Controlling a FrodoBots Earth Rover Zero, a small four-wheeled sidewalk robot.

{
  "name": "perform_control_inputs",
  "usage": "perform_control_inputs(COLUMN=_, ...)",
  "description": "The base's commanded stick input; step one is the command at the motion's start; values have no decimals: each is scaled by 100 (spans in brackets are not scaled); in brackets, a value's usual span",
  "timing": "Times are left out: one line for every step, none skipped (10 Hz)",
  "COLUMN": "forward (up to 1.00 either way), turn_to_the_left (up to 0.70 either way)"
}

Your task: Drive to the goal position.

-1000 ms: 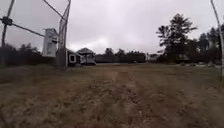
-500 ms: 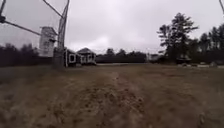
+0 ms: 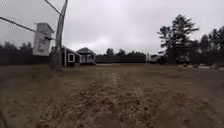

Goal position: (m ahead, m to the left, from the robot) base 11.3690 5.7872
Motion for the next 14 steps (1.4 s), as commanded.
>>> perform_control_inputs(forward=70, turn_to_the_left=0)
perform_control_inputs(forward=70, turn_to_the_left=0)
perform_control_inputs(forward=70, turn_to_the_left=0)
perform_control_inputs(forward=70, turn_to_the_left=0)
perform_control_inputs(forward=70, turn_to_the_left=0)
perform_control_inputs(forward=70, turn_to_the_left=0)
perform_control_inputs(forward=70, turn_to_the_left=0)
perform_control_inputs(forward=70, turn_to_the_left=0)
perform_control_inputs(forward=70, turn_to_the_left=0)
perform_control_inputs(forward=70, turn_to_the_left=0)
perform_control_inputs(forward=70, turn_to_the_left=0)
perform_control_inputs(forward=70, turn_to_the_left=0)
perform_control_inputs(forward=70, turn_to_the_left=0)
perform_control_inputs(forward=70, turn_to_the_left=0)
